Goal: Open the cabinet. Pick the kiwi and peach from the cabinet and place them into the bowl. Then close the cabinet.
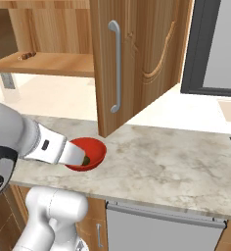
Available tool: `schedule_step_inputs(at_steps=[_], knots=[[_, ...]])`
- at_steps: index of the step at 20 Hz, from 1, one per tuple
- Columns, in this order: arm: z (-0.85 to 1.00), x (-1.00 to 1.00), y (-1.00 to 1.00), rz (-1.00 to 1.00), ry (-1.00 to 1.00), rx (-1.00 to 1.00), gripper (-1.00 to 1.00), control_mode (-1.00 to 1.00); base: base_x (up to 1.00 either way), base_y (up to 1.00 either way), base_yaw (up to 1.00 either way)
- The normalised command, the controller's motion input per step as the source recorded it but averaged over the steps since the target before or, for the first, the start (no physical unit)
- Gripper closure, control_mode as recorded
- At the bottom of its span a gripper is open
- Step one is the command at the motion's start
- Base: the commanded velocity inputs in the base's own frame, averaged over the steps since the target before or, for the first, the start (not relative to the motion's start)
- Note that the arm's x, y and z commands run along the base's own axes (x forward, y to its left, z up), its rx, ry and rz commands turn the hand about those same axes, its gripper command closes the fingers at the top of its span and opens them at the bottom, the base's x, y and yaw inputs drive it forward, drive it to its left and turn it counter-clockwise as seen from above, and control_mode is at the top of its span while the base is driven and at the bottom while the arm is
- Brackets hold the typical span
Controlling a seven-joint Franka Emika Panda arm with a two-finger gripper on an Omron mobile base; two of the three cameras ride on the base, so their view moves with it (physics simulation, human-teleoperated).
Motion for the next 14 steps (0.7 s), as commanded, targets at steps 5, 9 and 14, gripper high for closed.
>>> schedule_step_inputs(at_steps=[5,9,14], knots=[[0.18,-0.50,-0.34,0.00,-0.16,0.00,-1.00,-1.00,0.00,0.00,0.00],[0.25,-0.29,-0.33,0.00,-0.17,0.02,-1.00,-1.00,0.00,0.00,0.00],[0.35,-0.08,-0.26,0.00,-0.10,0.08,-1.00,-1.00,0.00,0.00,0.00]])
